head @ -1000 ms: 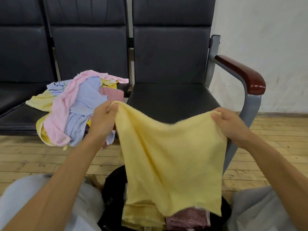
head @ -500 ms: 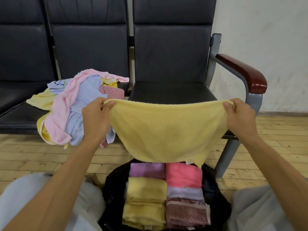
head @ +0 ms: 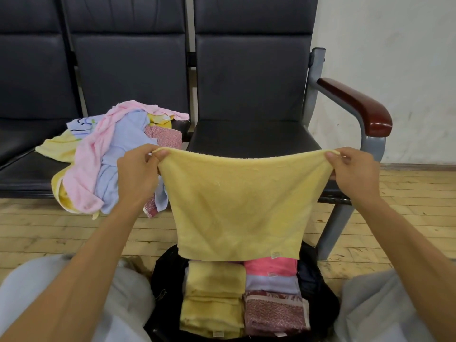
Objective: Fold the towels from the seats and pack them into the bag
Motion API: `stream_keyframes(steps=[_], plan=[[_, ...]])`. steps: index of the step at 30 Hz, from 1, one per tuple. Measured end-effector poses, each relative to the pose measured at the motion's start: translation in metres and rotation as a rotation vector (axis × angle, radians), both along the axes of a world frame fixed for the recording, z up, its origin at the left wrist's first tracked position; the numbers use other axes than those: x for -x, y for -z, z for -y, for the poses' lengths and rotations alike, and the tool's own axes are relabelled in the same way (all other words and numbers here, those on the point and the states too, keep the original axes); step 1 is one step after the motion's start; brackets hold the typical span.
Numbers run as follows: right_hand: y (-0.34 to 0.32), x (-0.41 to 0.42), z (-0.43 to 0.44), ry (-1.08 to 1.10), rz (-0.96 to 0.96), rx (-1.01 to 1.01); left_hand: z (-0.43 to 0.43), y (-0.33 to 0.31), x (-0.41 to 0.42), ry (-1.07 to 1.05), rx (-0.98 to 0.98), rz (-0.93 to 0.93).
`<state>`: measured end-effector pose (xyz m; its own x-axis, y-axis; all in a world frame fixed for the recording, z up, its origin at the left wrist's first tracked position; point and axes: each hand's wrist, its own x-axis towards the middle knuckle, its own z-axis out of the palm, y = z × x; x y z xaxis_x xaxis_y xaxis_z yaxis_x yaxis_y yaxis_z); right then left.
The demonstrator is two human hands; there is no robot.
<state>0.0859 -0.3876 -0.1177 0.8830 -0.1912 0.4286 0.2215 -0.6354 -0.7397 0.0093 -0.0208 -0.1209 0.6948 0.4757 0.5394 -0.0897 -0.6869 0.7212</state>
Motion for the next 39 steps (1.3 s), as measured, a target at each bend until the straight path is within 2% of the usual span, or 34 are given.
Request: stream_keyframes(steps=[5,8,11,17,21,25,28,30,36,39], plan=[[-0.003,0.0,-0.002,-0.067,-0.201,-0.451,-0.004,0.001,-0.002,0.06,0.279,-0.044],[-0.002,0.001,-0.001,-0.079,-0.243,-0.525,-0.005,0.002,-0.004,0.095,0.383,-0.064],[-0.001,-0.001,0.0,-0.07,-0.24,-0.544,-0.005,0.005,-0.006,0.067,0.332,-0.06],[-0.001,-0.003,0.004,-0.089,-0.238,-0.527,-0.006,0.004,-0.006,0.092,0.382,-0.068],[-0.001,-0.004,0.005,-0.07,-0.228,-0.433,-0.006,0.002,-0.004,0.178,0.327,-0.121],[0.0,-0.004,0.008,-0.039,-0.162,-0.215,-0.005,0.003,-0.003,0.132,0.093,-0.212],[0.001,-0.002,0.007,0.004,-0.093,0.033,-0.002,0.003,-0.003,0.019,-0.025,-0.18],[0.003,-0.001,0.006,0.026,-0.046,0.102,0.0,0.002,-0.003,-0.009,-0.066,-0.136],[0.002,-0.002,-0.002,0.083,0.052,0.108,0.003,0.002,-0.006,-0.085,-0.051,-0.047],[0.001,-0.004,-0.007,0.088,0.031,0.044,0.004,0.003,-0.005,-0.074,-0.028,-0.037]])
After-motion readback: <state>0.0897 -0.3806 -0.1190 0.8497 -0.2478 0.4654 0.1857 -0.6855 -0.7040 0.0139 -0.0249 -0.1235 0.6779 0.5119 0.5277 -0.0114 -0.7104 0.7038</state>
